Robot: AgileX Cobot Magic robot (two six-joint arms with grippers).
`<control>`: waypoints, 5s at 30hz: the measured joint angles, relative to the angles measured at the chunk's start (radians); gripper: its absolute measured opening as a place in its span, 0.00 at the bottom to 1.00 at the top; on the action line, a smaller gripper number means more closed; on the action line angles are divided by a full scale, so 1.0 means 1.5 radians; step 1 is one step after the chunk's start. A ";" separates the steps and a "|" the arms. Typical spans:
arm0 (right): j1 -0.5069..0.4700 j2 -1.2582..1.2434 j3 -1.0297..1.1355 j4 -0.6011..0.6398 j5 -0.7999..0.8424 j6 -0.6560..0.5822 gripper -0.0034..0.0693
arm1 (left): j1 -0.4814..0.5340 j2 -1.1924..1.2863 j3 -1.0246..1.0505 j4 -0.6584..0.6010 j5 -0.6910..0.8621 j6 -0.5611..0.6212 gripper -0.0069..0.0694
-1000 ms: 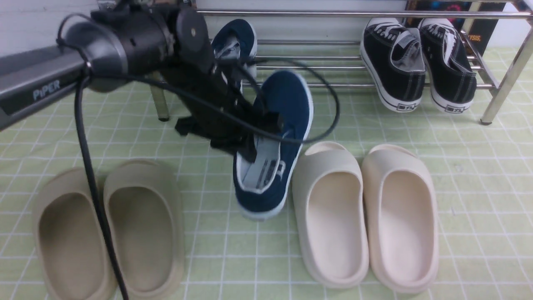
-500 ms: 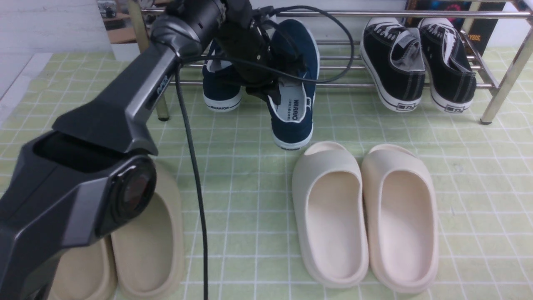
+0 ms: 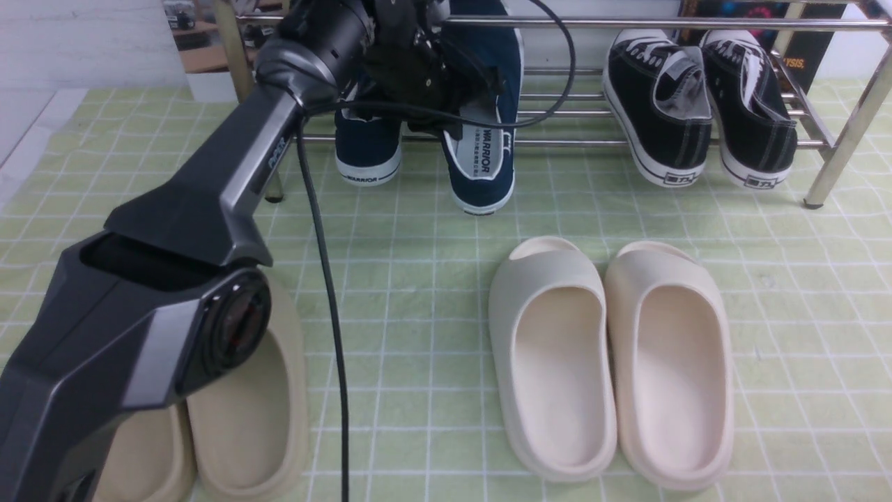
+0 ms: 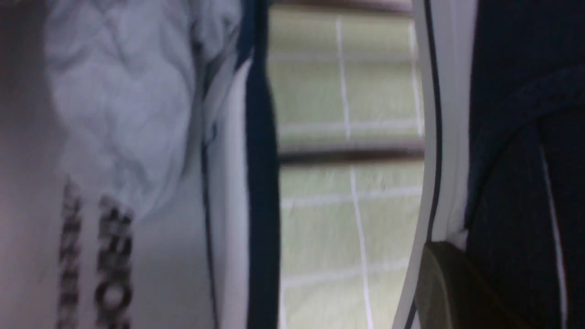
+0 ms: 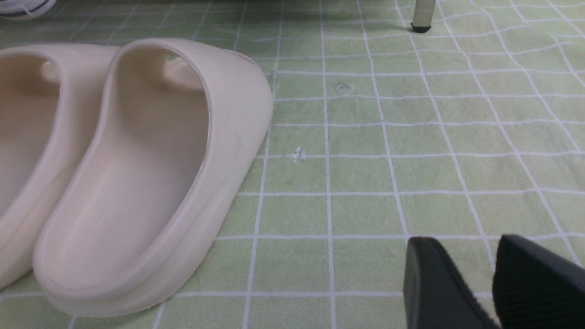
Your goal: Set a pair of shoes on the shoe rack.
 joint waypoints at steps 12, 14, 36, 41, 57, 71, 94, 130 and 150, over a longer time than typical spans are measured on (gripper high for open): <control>0.000 0.000 0.000 0.000 0.000 0.000 0.38 | 0.000 0.005 -0.002 -0.011 -0.049 -0.036 0.57; 0.000 0.000 0.000 0.000 0.000 0.000 0.38 | 0.000 0.001 -0.002 -0.012 -0.044 -0.042 0.58; 0.000 0.000 0.000 0.000 0.000 0.000 0.38 | -0.142 -0.209 0.236 -0.001 0.117 0.128 0.07; 0.000 0.000 0.000 0.000 0.000 0.000 0.38 | -0.171 -0.199 0.317 0.065 0.109 0.121 0.07; 0.000 0.000 0.000 0.000 0.000 0.000 0.38 | -0.155 -0.169 0.324 0.235 -0.102 -0.057 0.07; 0.000 0.000 0.000 0.000 0.000 0.000 0.38 | -0.154 -0.237 0.325 0.245 -0.013 -0.039 0.07; 0.000 0.000 0.000 0.000 0.000 0.000 0.38 | -0.154 -0.982 0.970 0.246 -0.262 -0.055 0.07; 0.000 0.000 0.000 0.000 0.001 0.000 0.38 | 0.198 -1.701 1.789 0.090 -0.460 0.048 0.07; 0.000 0.000 0.000 0.000 0.001 0.000 0.38 | 0.204 -1.701 1.801 0.054 -0.452 0.158 0.07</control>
